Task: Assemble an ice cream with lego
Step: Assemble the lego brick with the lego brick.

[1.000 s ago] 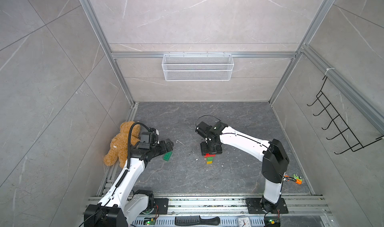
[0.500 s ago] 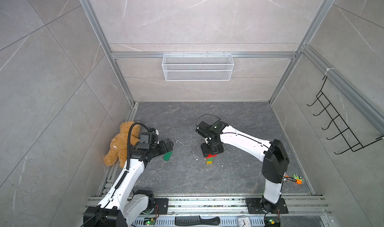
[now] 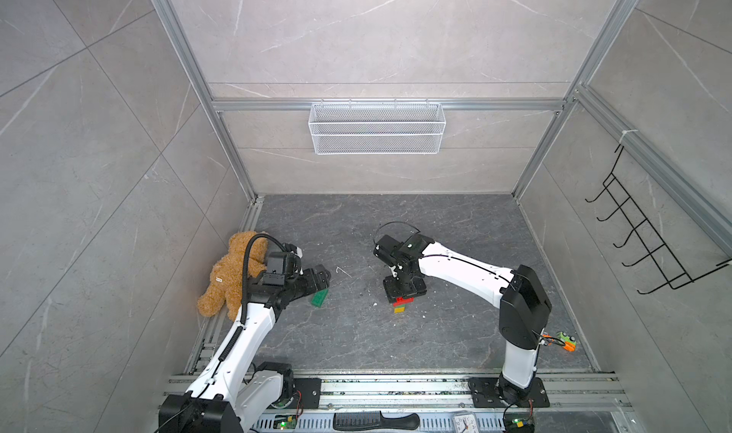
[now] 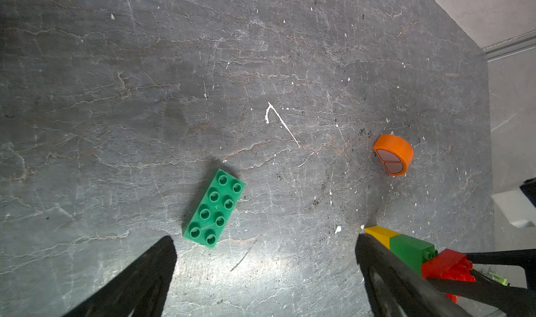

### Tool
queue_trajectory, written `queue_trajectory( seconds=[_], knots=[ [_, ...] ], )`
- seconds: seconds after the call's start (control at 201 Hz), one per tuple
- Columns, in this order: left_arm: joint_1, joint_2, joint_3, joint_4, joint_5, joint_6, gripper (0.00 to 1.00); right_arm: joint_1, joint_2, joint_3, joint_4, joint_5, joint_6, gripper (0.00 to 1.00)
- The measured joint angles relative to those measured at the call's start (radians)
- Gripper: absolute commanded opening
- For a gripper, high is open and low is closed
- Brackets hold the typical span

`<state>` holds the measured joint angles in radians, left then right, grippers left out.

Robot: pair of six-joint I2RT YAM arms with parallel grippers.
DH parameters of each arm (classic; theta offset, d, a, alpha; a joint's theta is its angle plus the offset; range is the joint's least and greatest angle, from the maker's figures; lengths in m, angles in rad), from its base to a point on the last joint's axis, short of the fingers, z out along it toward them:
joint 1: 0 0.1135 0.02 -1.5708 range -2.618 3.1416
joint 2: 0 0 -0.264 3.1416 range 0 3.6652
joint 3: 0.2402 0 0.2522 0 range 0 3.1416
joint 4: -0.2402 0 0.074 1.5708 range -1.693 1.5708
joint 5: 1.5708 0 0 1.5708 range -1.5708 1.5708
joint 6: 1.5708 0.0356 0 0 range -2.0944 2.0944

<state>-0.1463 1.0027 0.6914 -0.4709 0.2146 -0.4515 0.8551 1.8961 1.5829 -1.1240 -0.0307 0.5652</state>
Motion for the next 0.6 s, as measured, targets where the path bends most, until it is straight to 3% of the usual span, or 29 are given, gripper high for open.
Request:
queue_trajectory(
  seconds=[0.603],
  knots=[
    [0.0, 0.0, 0.0, 0.0, -0.003, 0.008, 0.99, 0.0, 0.0, -0.017, 0.039, 0.004, 0.076, 0.48]
  ],
)
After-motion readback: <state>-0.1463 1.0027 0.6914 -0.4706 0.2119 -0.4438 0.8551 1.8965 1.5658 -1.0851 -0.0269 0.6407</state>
